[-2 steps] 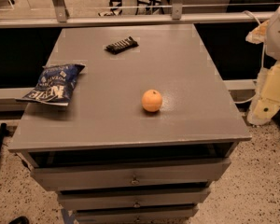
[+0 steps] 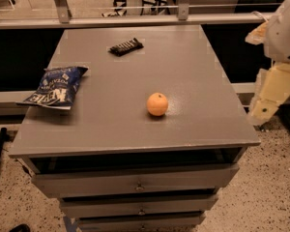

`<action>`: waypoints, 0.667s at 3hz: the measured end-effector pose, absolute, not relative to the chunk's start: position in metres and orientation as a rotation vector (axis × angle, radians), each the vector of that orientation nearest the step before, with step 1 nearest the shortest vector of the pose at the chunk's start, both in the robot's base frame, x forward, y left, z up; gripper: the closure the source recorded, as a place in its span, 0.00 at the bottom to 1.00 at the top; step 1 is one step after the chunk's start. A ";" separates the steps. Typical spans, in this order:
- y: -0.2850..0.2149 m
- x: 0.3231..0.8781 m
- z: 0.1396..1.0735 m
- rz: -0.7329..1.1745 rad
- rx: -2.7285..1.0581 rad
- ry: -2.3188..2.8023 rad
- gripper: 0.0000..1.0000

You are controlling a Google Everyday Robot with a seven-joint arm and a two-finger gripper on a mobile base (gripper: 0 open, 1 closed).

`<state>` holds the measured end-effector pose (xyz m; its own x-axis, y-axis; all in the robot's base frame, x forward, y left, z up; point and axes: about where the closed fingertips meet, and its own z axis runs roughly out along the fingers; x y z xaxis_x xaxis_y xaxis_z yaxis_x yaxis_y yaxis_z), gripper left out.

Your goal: Pick rxbar chocolate

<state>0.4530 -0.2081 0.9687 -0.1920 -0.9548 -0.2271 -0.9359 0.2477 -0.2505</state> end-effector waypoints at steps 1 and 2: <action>-0.179 0.501 0.949 -0.009 -1.774 2.103 0.00; -0.147 0.563 0.926 0.064 -1.804 2.008 0.00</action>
Offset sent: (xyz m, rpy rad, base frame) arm 0.1905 0.0995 -0.0671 0.2088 -0.0479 0.2255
